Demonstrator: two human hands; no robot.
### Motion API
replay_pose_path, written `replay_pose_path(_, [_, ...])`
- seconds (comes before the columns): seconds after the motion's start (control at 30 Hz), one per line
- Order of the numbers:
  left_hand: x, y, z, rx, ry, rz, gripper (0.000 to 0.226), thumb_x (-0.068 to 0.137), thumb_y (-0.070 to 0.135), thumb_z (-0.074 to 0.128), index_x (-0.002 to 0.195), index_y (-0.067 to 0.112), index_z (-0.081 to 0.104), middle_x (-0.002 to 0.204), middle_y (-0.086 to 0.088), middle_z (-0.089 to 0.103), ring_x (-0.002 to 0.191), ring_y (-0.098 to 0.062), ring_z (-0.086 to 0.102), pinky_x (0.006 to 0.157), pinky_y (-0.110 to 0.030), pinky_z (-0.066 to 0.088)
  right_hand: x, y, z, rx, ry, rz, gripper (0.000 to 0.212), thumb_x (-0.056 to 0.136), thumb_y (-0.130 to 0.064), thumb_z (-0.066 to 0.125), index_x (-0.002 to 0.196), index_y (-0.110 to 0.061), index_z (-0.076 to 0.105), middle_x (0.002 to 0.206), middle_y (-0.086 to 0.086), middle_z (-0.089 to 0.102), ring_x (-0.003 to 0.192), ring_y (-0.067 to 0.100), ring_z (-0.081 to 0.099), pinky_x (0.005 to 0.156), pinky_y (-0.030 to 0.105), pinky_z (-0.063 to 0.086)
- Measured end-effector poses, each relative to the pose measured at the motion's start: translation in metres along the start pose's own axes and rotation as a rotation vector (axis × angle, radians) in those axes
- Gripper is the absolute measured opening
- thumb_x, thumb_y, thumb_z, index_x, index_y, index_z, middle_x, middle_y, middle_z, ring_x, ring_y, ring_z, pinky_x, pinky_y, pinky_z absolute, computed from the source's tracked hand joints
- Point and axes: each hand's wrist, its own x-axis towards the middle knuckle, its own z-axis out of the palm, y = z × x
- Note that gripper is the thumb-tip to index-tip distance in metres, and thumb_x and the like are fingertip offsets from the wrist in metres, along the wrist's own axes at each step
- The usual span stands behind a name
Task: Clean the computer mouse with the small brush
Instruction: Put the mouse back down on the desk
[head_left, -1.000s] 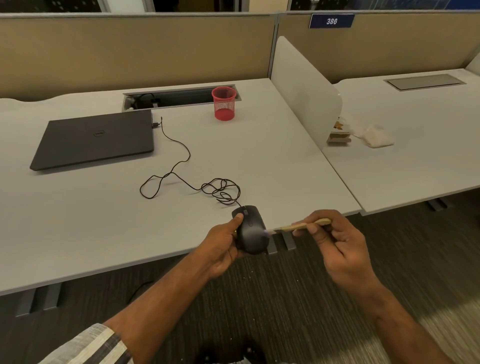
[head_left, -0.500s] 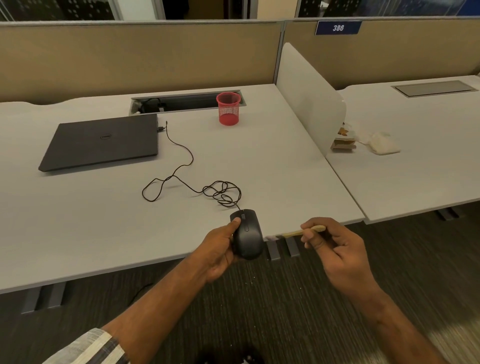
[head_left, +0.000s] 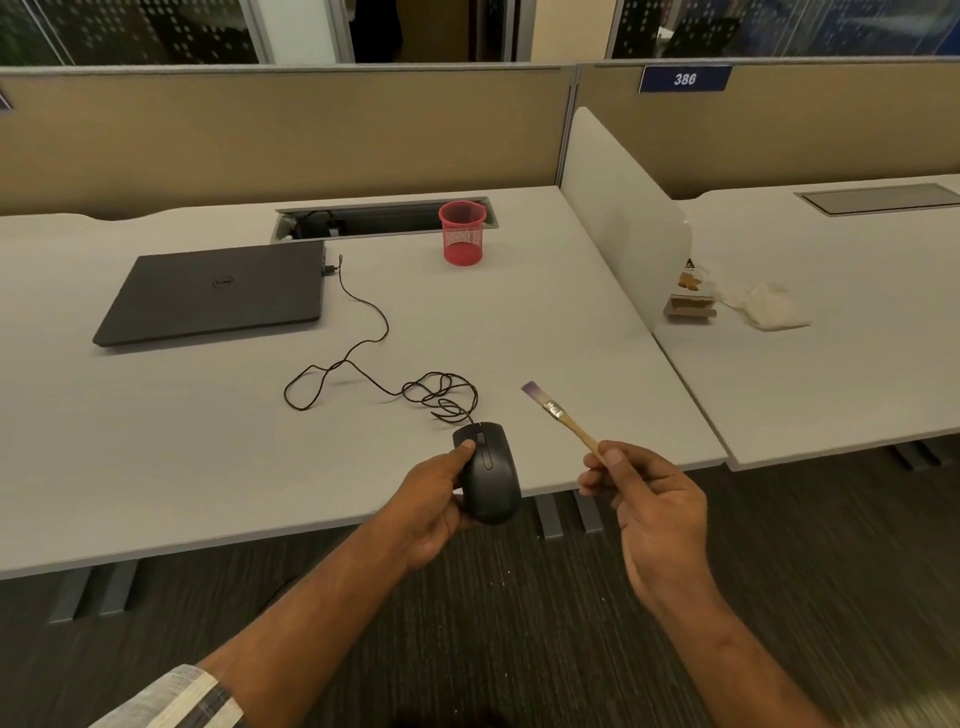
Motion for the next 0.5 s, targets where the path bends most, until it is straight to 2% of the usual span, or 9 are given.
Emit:
replay_pose_path(0.1, [-0.003,0.000,0.004,0.023,0.010,0.028,0.015,0.105,0.027,0.054,0.112,0.015,0.061,0.126,-0.019,0.063,0.117,-0.040,0.064,0.092,-0.055,0.060,0.002,0.003,0.005,0.044,-0.019,0.113,0.029,0.087,-0.006,0.061,0.114,-0.010,0.069,0.089,0.016,0.074,0.077,0.023,0.071,0.071,0.032,0.060])
replay_pose_path(0.2, [-0.008,-0.001,0.008,0.027,0.025,0.063,0.020,0.105,0.028,0.054,0.117,0.014,0.061,0.124,-0.017,0.065,0.114,-0.038,0.066,0.088,-0.051,0.062,0.002,0.005,0.006,0.105,-0.061,0.220,0.032,0.090,-0.003,0.057,0.119,-0.011,0.066,0.086,0.012,0.074,0.076,0.021,0.071,0.071,0.031,0.060])
replay_pose_path(0.33, [-0.012,-0.006,0.011,0.017,0.037,0.102,0.023,0.104,0.027,0.055,0.119,0.012,0.063,0.124,-0.017,0.066,0.112,-0.036,0.067,0.078,-0.043,0.064,0.000,0.012,0.007,0.226,-0.080,0.389,0.026,0.096,-0.002,0.051,0.117,-0.003,0.066,0.085,0.013,0.069,0.078,0.022,0.068,0.072,0.034,0.059])
replay_pose_path(0.5, [-0.011,-0.007,0.017,0.047,0.052,0.119,0.020,0.104,0.027,0.055,0.114,0.012,0.065,0.125,-0.017,0.065,0.112,-0.036,0.065,0.084,-0.043,0.060,0.001,0.022,0.014,0.254,-0.085,0.494,0.014,0.098,-0.007,0.052,0.103,-0.003,0.064,0.080,0.012,0.065,0.076,0.024,0.067,0.075,0.037,0.055])
